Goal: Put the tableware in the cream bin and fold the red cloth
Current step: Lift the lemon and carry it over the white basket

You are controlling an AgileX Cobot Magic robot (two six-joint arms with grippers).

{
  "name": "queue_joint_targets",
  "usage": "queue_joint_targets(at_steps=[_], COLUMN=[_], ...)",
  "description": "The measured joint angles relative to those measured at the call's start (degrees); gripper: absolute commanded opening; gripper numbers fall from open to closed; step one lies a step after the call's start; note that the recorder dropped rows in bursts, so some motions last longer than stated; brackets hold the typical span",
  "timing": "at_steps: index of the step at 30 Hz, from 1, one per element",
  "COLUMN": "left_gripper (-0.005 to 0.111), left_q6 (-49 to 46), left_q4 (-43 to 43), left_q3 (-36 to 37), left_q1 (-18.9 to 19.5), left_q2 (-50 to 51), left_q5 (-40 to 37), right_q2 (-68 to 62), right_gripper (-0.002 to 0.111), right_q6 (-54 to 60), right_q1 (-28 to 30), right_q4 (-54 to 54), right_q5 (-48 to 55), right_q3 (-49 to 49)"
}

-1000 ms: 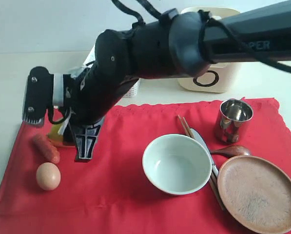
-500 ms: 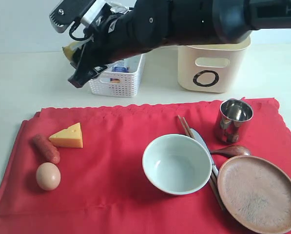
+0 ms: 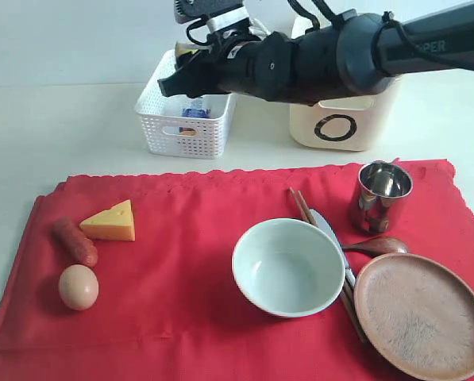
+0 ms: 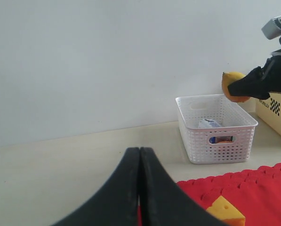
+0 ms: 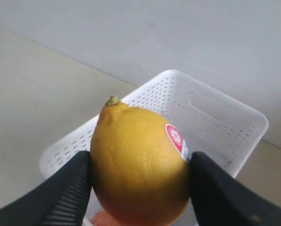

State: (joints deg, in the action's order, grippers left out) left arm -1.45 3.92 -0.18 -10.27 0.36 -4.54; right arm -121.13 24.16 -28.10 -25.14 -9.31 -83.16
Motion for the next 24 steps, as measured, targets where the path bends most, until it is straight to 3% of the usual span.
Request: queue_joint_targets(at_steps=[6, 12, 24], left_gripper=[0.000, 0.000, 0.000], left_q6=[0.0, 0.0, 0.0], left_q4=[0.0, 0.0, 0.0], left_q3=[0.0, 0.0, 0.0], left_q1=[0.0, 0.0, 0.0], left_q2=[0.0, 0.0, 0.0], left_q5=[0.0, 0.0, 0.0], right_q2=[-4.5, -4.9, -4.9], right_gripper=[0.002, 0.024, 0.045], right_q6=[-0.2, -0.3, -0.3], right_q1=[0.2, 0.2, 0.2], right_q4=[-2.7, -2.9, -3.3], right_q5=[-4.5, -5.2, -5.3], right_q3=[0.0, 0.0, 0.0])
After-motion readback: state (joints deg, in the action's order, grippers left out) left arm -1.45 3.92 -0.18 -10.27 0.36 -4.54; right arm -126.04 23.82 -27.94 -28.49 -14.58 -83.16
